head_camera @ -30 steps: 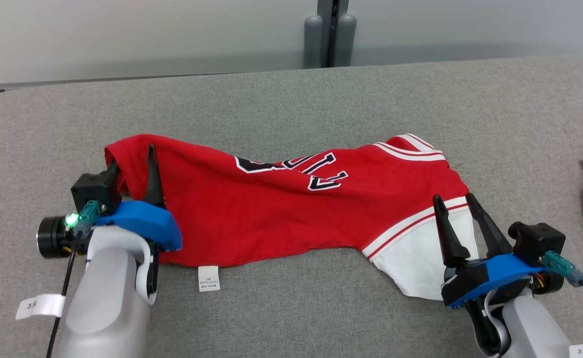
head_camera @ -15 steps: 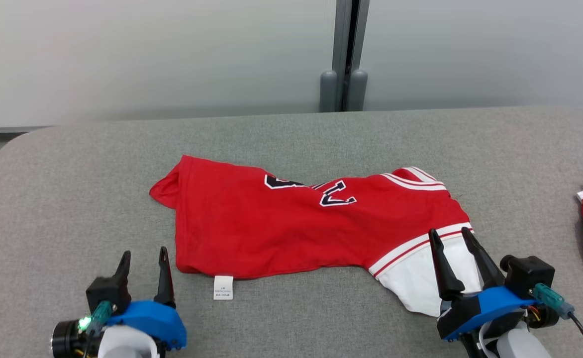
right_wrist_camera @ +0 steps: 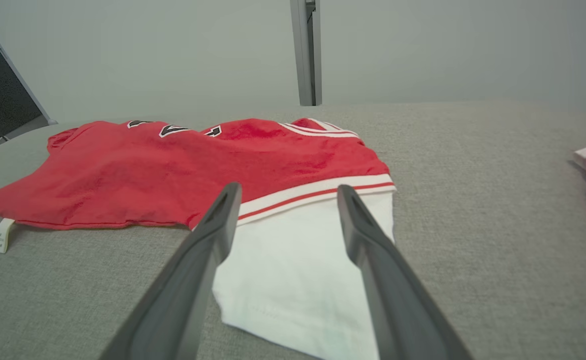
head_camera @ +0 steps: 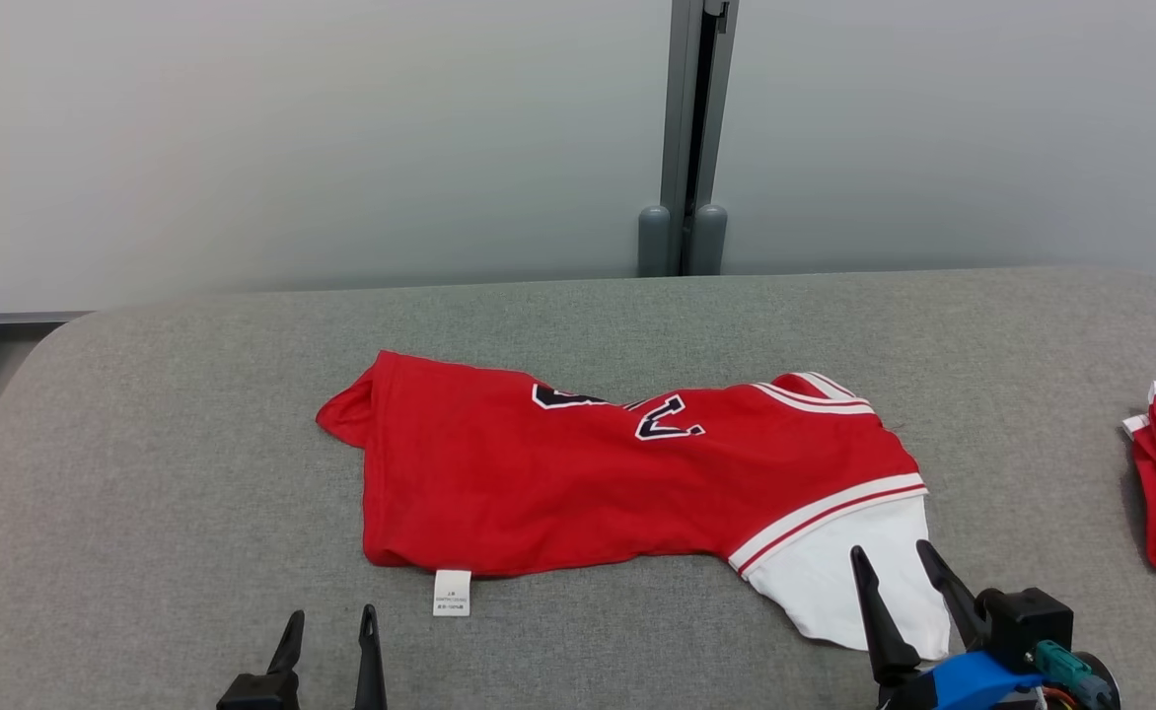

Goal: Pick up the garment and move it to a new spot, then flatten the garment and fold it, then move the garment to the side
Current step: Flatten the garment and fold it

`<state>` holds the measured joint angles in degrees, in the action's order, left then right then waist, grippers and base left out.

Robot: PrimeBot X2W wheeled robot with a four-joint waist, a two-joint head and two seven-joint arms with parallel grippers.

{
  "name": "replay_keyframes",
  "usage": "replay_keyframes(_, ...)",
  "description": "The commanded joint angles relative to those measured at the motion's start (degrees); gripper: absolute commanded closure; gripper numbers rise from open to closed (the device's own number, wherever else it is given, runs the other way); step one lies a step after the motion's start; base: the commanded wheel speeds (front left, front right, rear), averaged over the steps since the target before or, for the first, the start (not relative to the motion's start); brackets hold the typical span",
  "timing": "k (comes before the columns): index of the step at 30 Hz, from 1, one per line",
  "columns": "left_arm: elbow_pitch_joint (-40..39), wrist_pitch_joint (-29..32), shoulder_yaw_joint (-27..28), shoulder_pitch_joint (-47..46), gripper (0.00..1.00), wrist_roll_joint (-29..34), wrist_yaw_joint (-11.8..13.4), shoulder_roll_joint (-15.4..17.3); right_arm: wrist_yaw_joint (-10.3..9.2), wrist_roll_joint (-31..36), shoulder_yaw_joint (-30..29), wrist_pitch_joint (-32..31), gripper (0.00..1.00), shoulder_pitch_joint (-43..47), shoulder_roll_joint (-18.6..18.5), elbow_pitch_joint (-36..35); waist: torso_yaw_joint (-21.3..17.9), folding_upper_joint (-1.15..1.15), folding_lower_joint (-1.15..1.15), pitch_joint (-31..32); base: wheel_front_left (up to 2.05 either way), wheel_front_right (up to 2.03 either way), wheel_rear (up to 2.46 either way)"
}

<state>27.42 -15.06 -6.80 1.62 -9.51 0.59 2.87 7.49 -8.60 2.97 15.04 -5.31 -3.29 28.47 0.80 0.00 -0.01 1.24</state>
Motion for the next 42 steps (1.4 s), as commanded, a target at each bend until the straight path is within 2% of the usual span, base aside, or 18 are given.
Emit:
replay_keyframes(1, 0.15, -0.15, -0.25, 0.55, 0.00, -0.44, 0.41, 0.07, 0.00, 0.62, -0.20, 0.15, 0.00, 0.86, 0.22, 0.23, 0.02, 0.00, 0.01, 0.23, 0.00, 0.00, 0.00)
replay_keyframes(10, 3.66, -0.15, -1.43, -1.42, 0.00, -0.50, -0.37, 0.07, 0.00, 0.12, -0.28, 0.16, 0.00, 0.07, 0.32, 0.05, -0.10, 0.00, 0.01, -1.14, 0.00, 0.00, 0.00)
replay_keyframes(23, 13.36, -0.08, 0.91, -12.44, 0.00, 1.05, -0.25, 0.07, 0.00, -1.31, 0.33, 0.16, 0.00, -5.30, -1.59, -1.61, -2.04, 0.00, 0.01, -11.09, 0.00, 0.00, 0.00)
replay_keyframes(39, 8.35, -0.08, 0.88, -14.70, 0.00, 0.71, -1.31, 0.06, 0.00, -2.26, 0.32, 0.16, 0.00, -7.65, -1.72, -1.25, -2.45, 0.00, 0.01, -13.99, 0.00, 0.00, 0.00)
replay_keyframes(40, 8.33, -0.08, 0.93, -14.56, 0.35, 0.61, -1.29, 0.06, 0.00, -2.42, 0.31, 0.16, 0.00, -7.64, -1.69, -1.10, -2.48, 0.00, 0.01, -14.00, 0.00, 0.00, 0.00)
replay_keyframes(42, 7.81, -0.09, 1.20, -14.40, 0.82, 0.47, -1.13, 0.06, 0.00, -2.59, 0.34, 0.16, 0.00, -7.69, -1.70, -0.97, -2.50, 0.00, 0.01, -14.01, 0.00, 0.00, 0.00)
